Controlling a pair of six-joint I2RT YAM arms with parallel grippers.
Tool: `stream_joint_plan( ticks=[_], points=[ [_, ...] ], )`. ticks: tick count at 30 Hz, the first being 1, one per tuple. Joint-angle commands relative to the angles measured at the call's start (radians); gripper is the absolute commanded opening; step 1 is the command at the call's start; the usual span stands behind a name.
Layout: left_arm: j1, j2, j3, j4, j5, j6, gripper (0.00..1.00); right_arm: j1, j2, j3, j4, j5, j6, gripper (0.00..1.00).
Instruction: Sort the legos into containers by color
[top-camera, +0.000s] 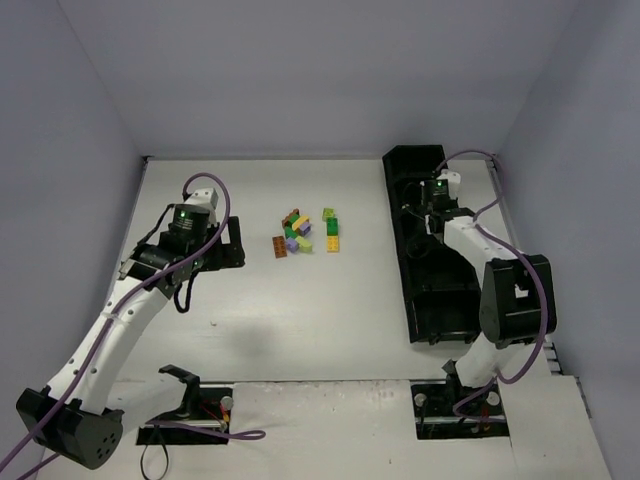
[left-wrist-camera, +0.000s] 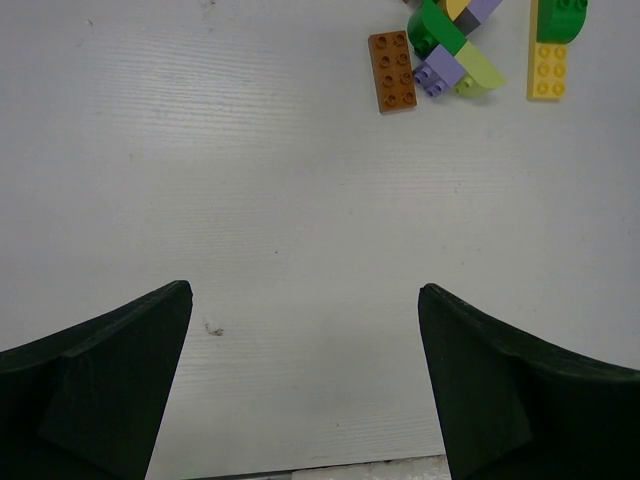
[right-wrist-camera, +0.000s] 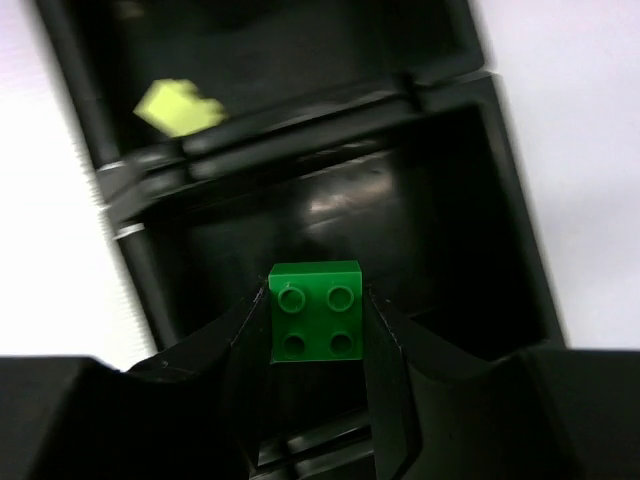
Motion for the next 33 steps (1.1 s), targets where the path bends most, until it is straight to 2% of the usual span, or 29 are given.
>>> stream_joint_plan(
  ticks=[1,9,13,17,23,28,33],
  points=[
    [0.007,-0.017,0.006,0.045,0.005,-0.006,0.88,-0.041,0.0,-0.002,0.014,-0.004,0.071,0.07],
    [0.007,0.001,0.012,0.056,0.009,-0.004,0.88,-0.033,-0.012,0.007,0.014,-0.038,0.067,0.5],
    [0.007,0.007,0.015,0.062,0.012,-0.003,0.88,-0.001,-0.048,0.03,-0.021,-0.006,0.054,0.55],
    [0.007,0.009,0.017,0.059,0.014,-0.003,0.88,0.092,-0.083,0.08,-0.033,0.014,0.022,0.57],
    [0.007,0.01,0.029,0.041,-0.015,-0.019,0.88,0.376,-0.056,0.172,-0.033,0.03,0.045,0.47],
    [0.007,-0.006,0.026,0.022,-0.051,-0.038,0.88,0.566,0.05,0.282,-0.032,0.021,0.082,0.43],
    [0.007,-0.025,0.026,0.004,-0.063,-0.046,0.88,0.66,0.196,0.373,-0.03,-0.009,0.145,0.46]
  ],
)
